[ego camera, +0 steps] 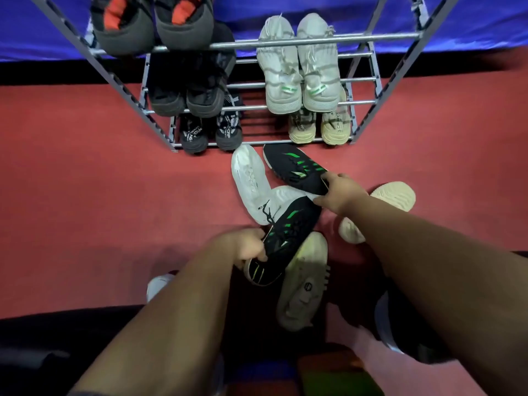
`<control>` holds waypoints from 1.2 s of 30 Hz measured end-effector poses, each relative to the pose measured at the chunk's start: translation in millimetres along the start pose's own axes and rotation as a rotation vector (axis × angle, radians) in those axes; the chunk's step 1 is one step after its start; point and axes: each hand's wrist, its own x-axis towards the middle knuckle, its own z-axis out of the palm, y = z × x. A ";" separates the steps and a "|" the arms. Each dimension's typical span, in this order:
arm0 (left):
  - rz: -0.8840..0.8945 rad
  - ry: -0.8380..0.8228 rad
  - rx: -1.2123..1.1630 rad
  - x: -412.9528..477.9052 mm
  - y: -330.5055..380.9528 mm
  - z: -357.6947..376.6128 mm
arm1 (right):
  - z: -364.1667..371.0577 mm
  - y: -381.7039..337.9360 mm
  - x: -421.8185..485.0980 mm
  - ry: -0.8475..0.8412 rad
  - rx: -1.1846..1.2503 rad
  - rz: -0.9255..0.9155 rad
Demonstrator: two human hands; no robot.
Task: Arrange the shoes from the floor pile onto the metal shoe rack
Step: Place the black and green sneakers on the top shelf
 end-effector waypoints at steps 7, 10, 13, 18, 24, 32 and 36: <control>0.033 -0.313 -0.436 -31.5 -30.9 -35.4 | 2.8 2.6 9.1 -0.003 0.055 -0.044; 0.042 -0.400 -0.497 -40.8 -48.0 -38.7 | -0.2 4.2 11.0 0.011 0.058 -0.047; 0.087 -0.398 -0.564 -47.9 -59.4 -40.9 | -1.3 3.8 10.8 0.012 0.057 -0.049; 0.156 -0.242 -0.776 -46.8 -57.7 -42.6 | 6.3 2.0 8.8 0.019 0.030 -0.032; 0.062 0.246 -0.869 -8.7 -16.8 -27.1 | 15.6 -2.3 6.5 0.049 0.022 0.003; 0.023 0.488 -0.382 13.2 1.6 -6.8 | 33.8 -8.9 13.9 0.114 -0.100 -0.032; -0.092 0.596 -0.209 18.9 -0.5 1.8 | 33.0 -10.0 24.9 0.093 -0.120 -0.014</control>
